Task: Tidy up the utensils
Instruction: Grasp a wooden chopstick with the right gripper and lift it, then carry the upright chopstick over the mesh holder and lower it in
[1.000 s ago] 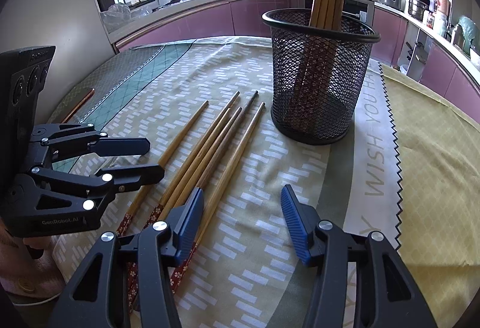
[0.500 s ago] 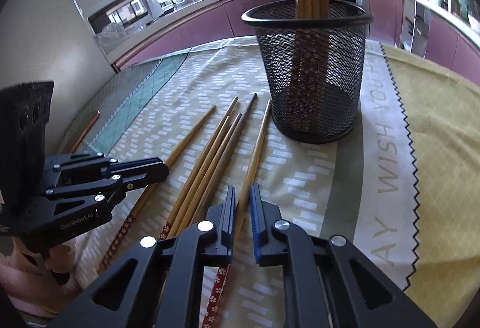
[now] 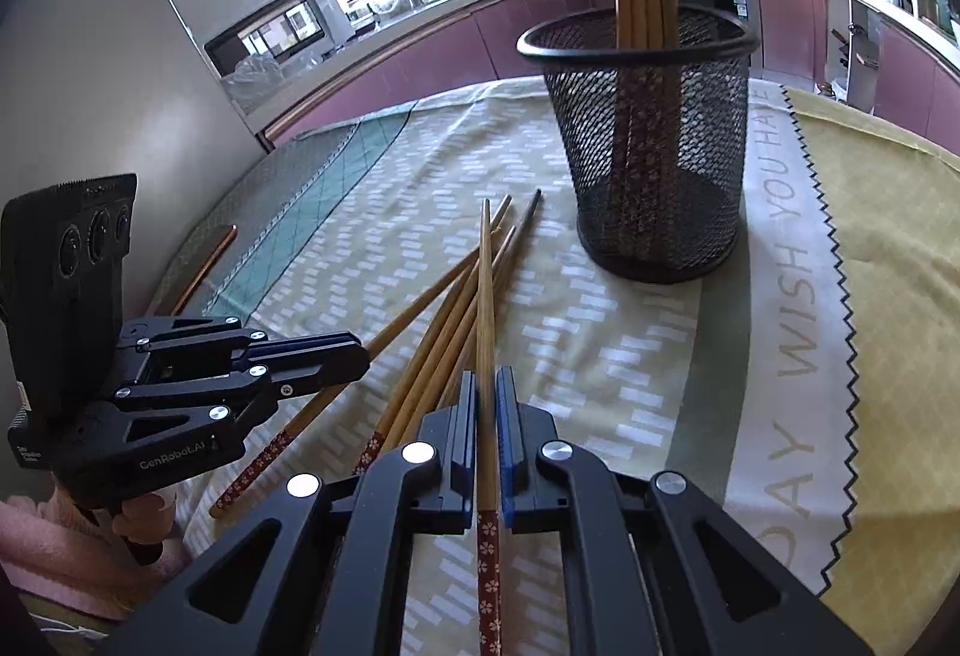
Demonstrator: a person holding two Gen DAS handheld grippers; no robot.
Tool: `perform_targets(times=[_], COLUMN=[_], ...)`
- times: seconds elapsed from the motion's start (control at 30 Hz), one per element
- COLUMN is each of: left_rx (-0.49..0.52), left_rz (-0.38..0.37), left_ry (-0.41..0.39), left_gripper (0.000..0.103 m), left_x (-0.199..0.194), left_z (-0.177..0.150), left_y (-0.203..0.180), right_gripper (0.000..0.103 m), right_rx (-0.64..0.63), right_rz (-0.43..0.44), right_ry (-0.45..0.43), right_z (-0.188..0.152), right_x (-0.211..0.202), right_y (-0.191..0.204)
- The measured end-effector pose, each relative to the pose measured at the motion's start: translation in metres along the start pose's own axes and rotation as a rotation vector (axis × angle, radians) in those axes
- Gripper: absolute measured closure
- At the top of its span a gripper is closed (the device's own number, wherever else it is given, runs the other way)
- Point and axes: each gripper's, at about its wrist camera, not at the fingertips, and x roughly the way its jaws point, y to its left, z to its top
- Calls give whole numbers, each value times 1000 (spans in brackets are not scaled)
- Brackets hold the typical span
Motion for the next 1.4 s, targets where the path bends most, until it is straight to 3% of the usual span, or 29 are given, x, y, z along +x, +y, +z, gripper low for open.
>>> perform_targets(times=[0.37,0.5,0.57,0.63,0.87,1.1,1.4], left_rx=[33,55,49,32,30,28,29], left_rz=[-26,-4,12,11,-25,-150,-228], left_ry=[33,35,34,31,-32,-110,-217], left_gripper=[82,84,93,95,96,96,96], left_x=[13,19,20,19,-6,-44,-88], left_z=[12,18,18,19,27,45,65], left_y=[3,-2,-2,-1,-2,-3,-3], right_gripper=[93,95,96,96,97,97,97], right_rx=[-53,-64,-63,-64,-77,-75,-62], right_rz=[-41,-45,-48,-45,-29,-24,-18], right_ry=[39,44,39,30,-61,-176,-286], right_z=[13,18,18,18,23,32,43], right_x=[17,21,21,20,-12,-51,-87], right_y=[5,7,7,9,10,5,-3])
